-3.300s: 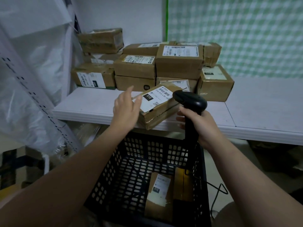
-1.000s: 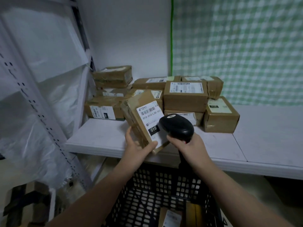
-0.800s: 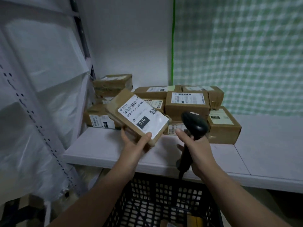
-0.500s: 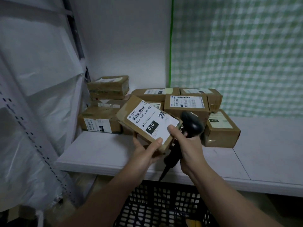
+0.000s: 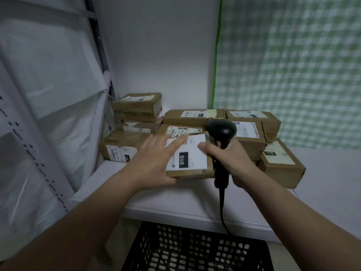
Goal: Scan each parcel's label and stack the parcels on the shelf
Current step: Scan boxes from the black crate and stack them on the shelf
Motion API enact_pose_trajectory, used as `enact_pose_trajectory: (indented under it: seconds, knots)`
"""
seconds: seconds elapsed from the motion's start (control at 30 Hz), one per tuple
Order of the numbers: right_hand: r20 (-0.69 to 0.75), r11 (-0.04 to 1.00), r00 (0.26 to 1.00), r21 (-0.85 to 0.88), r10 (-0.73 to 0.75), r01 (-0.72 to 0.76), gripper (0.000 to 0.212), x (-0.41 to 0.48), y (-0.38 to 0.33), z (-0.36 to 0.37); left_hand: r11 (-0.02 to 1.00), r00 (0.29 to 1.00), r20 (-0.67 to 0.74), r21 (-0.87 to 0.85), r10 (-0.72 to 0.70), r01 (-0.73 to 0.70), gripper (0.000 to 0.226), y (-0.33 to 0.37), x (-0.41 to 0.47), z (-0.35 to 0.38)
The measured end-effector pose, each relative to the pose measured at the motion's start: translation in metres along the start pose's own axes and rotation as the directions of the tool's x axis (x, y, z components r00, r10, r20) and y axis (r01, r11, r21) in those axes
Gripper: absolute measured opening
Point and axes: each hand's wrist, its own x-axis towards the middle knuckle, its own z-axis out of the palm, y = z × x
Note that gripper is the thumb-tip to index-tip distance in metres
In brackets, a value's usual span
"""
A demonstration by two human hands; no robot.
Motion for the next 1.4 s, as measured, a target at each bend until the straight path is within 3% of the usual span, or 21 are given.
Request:
enact_pose_trajectory:
  seconds: [0.07, 0.17, 0.23, 0.33, 0.4, 0.5, 0.67, 0.8, 0.87, 0.97, 1.03, 1.17, 1.3, 1.4]
  knots:
    - [-0.052, 0.998, 0.998, -0.046, -0.045, 0.042, 0.021, 0.011, -0.011, -0.002, 0.995, 0.997, -0.065, 0.093, -0.033, 0.039, 0.109, -0.012, 0.02, -0.005]
    - [-0.19, 0.927, 0.977, -0.374, -0.095, 0.017, 0.021, 0.032, -0.014, -0.017, 0.972, 0.992, -0.066, 0.204, -0.104, 0.116, 0.1, -0.031, 0.058, -0.012]
    - [-0.226, 0.818, 0.97, -0.572, -0.094, -0.054, 0.028, 0.042, -0.011, -0.027, 0.973, 0.994, -0.007, 0.201, -0.11, 0.109, 0.093, -0.038, 0.083, -0.01]
    - [-0.245, 0.688, 0.97, -0.705, -0.009, -0.171, 0.027, 0.05, -0.001, -0.037, 0.982, 0.985, 0.14, 0.174, -0.1, 0.075, 0.073, -0.043, 0.111, -0.001]
    - [-0.235, 0.664, 0.972, -0.727, 0.001, -0.176, 0.029, 0.052, 0.01, -0.039, 0.989, 0.983, 0.144, 0.112, -0.114, 0.098, 0.061, -0.042, 0.121, 0.007]
    - [-0.213, 0.659, 0.976, -0.741, -0.051, -0.128, 0.023, 0.054, 0.02, -0.041, 0.99, 0.995, 0.024, 0.106, -0.101, 0.098, 0.052, -0.037, 0.128, 0.02]
    - [-0.186, 0.648, 0.976, -0.758, -0.116, -0.068, 0.014, 0.057, 0.025, -0.042, 0.993, 0.989, -0.085, 0.005, -0.12, 0.121, 0.061, -0.037, 0.132, 0.034]
    - [-0.155, 0.659, 0.98, -0.751, -0.121, -0.037, 0.027, 0.056, 0.023, -0.043, 0.989, 0.98, -0.139, -0.056, -0.143, 0.137, 0.048, -0.031, 0.131, 0.039]
    - [-0.158, 0.699, 0.976, -0.716, -0.149, -0.009, 0.032, 0.052, 0.019, -0.043, 0.988, 0.979, -0.139, -0.043, -0.151, 0.147, 0.044, -0.028, 0.126, 0.039]
    - [-0.138, 0.837, 0.976, -0.544, -0.169, 0.069, 0.023, 0.031, 0.01, -0.04, 0.983, 0.962, -0.21, -0.084, -0.176, 0.162, 0.054, -0.015, 0.104, 0.034]
    - [-0.105, 0.9, 0.99, -0.434, -0.096, 0.041, 0.022, 0.008, 0.005, -0.037, 0.973, 0.957, -0.215, -0.168, -0.192, 0.157, 0.055, 0.0, 0.078, 0.036]
    - [0.032, 0.931, 0.995, -0.358, 0.09, -0.073, 0.025, -0.048, 0.02, -0.031, 0.953, 0.96, -0.227, -0.287, -0.164, 0.095, 0.048, 0.034, 0.005, 0.066]
    - [0.109, 0.826, 0.95, -0.53, 0.293, -0.193, 0.027, -0.104, 0.063, -0.033, 0.95, 0.966, -0.233, -0.311, -0.111, 0.035, 0.043, 0.063, -0.069, 0.12]
    - [0.124, 0.756, 0.903, -0.6, 0.411, -0.262, 0.017, -0.136, 0.098, -0.041, 0.93, 0.991, -0.091, -0.364, -0.095, 0.056, 0.041, 0.082, -0.116, 0.165]
